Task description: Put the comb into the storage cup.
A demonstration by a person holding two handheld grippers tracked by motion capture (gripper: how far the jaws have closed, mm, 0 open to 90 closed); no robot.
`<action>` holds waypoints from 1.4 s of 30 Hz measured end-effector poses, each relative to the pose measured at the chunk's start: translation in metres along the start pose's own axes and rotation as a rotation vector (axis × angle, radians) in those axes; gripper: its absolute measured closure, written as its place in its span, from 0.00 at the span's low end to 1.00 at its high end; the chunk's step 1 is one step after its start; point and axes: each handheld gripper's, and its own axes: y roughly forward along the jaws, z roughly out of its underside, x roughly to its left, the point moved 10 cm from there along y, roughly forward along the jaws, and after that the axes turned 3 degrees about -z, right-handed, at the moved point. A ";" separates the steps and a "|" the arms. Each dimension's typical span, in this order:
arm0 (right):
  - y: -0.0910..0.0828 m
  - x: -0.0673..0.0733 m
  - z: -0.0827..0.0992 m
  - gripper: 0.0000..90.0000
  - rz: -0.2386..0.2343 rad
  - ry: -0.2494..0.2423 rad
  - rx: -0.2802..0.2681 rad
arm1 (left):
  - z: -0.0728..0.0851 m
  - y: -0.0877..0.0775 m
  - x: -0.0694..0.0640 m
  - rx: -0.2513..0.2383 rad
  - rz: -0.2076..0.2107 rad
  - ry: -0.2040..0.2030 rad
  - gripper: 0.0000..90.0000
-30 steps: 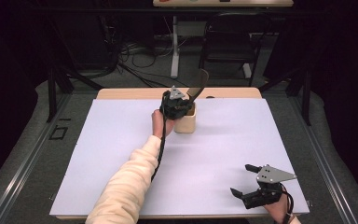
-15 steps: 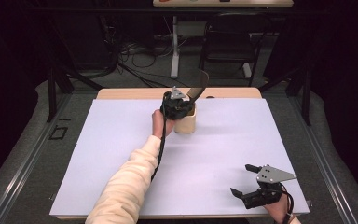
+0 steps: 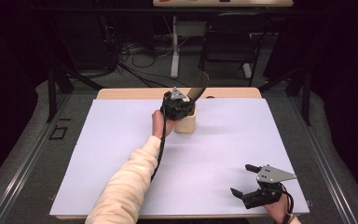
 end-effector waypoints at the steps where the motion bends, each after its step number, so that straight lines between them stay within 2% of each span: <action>1: 0.000 0.000 0.000 0.00 0.000 0.000 0.000 | 0.000 0.000 0.000 0.000 0.000 0.000 0.80; 4: 0.000 0.000 0.000 0.00 0.000 0.000 0.000 | 0.001 -0.001 0.000 0.005 0.003 0.002 0.79; 6: 0.000 0.000 0.000 0.00 0.000 -0.002 0.000 | 0.002 -0.002 -0.003 0.001 0.021 -0.003 0.77; 13: 0.000 0.000 0.000 0.00 0.001 0.000 0.001 | -0.001 -0.013 -0.007 0.007 0.013 -0.004 0.46; 20: 0.000 0.000 0.000 0.00 0.001 0.001 0.000 | -0.002 -0.021 -0.006 0.014 0.007 -0.011 0.34; 25: 0.000 0.000 0.000 0.00 0.001 0.001 0.000 | -0.002 -0.026 -0.008 0.031 0.016 0.004 0.20; 31: 0.000 0.000 0.000 0.00 0.001 -0.001 0.000 | 0.000 -0.031 -0.011 0.051 0.023 0.024 0.14; 36: 0.000 0.000 0.000 0.00 0.000 -0.001 0.001 | 0.004 -0.035 -0.013 0.075 0.036 0.021 0.08; 42: 0.000 0.000 0.000 0.00 0.000 -0.001 0.000 | 0.009 -0.039 -0.012 0.093 0.029 0.015 0.02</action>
